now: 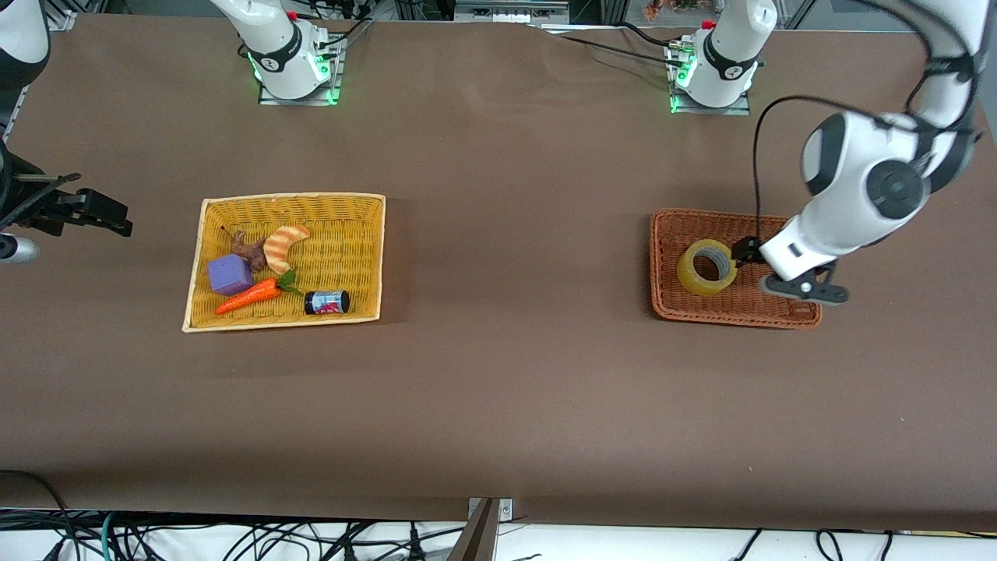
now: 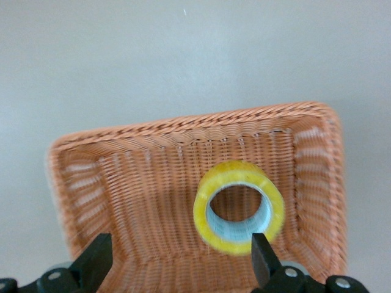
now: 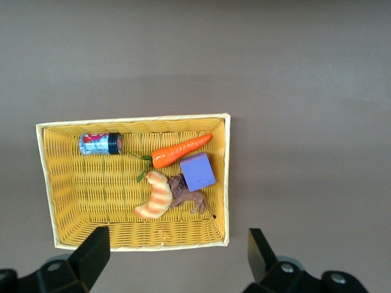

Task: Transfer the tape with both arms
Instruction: 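Carry the tape into the brown basket and release with the left gripper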

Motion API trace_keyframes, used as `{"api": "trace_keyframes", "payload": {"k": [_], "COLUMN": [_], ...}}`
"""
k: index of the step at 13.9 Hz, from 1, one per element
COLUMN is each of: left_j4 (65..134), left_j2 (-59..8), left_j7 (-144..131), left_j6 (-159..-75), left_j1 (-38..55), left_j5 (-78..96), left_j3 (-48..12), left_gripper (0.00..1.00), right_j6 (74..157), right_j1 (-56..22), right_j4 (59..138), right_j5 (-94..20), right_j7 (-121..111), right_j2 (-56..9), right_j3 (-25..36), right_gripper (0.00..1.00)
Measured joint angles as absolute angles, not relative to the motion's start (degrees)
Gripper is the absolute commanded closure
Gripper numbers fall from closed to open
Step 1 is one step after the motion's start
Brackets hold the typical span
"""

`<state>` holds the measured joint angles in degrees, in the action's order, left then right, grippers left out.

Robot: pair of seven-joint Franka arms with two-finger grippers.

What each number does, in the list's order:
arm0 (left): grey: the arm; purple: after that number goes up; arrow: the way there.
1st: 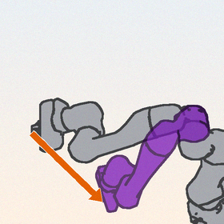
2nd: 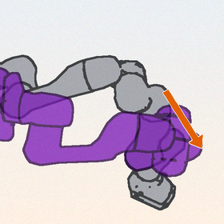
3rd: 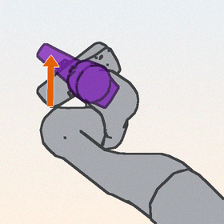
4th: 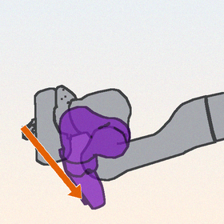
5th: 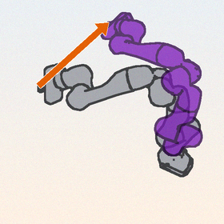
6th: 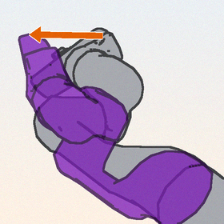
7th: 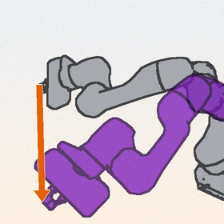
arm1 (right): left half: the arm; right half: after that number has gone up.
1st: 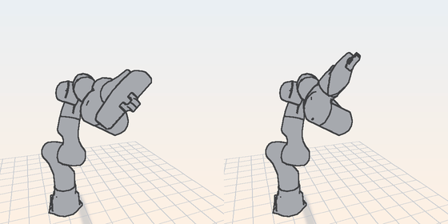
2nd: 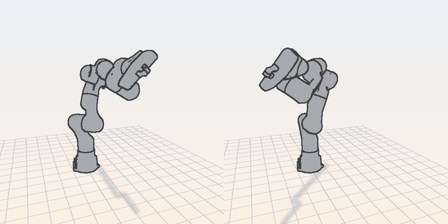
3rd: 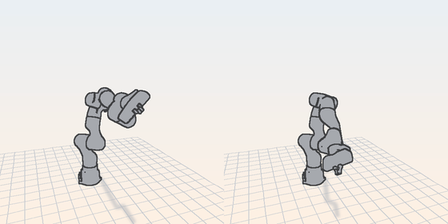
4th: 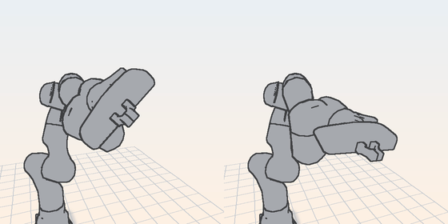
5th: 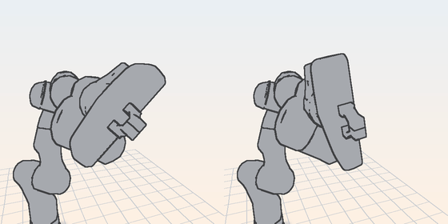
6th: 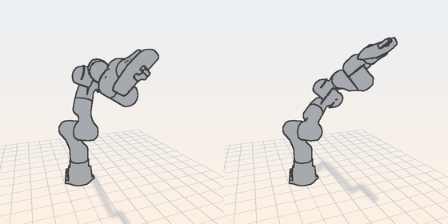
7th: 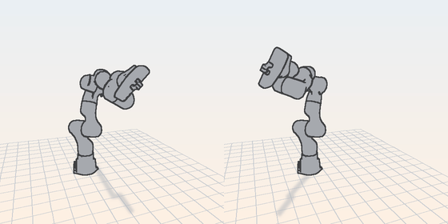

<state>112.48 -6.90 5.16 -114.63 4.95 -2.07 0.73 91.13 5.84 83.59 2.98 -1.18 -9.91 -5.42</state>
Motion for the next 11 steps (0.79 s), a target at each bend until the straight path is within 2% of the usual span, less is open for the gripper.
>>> {"api": "trace_keyframes", "payload": {"k": [2,5,11], "left_j4": [104.24,96.06,95.28], "left_j2": [-4.44,-3.67,-4.72], "left_j7": [5.14,5.14,5.10], "left_j6": [-103.69,-96.10,-95.43], "left_j1": [4.98,5.03,5.01], "left_j5": [-2.07,-2.07,-2.06], "left_j3": [0.40,-0.05,-0.03], "left_gripper": [0.00,0.00,0.00], "right_j6": [91.13,91.13,91.13], "right_j1": [5.83,5.83,5.84], "right_j4": [83.59,83.59,83.59], "right_j5": [2.98,2.98,2.98], "right_j7": [-1.18,-1.18,-1.18], "right_j2": [-9.92,-9.93,-9.93], "right_j3": [-5.42,-5.42,-5.42], "right_gripper": [0.00,0.00,0.00]}}
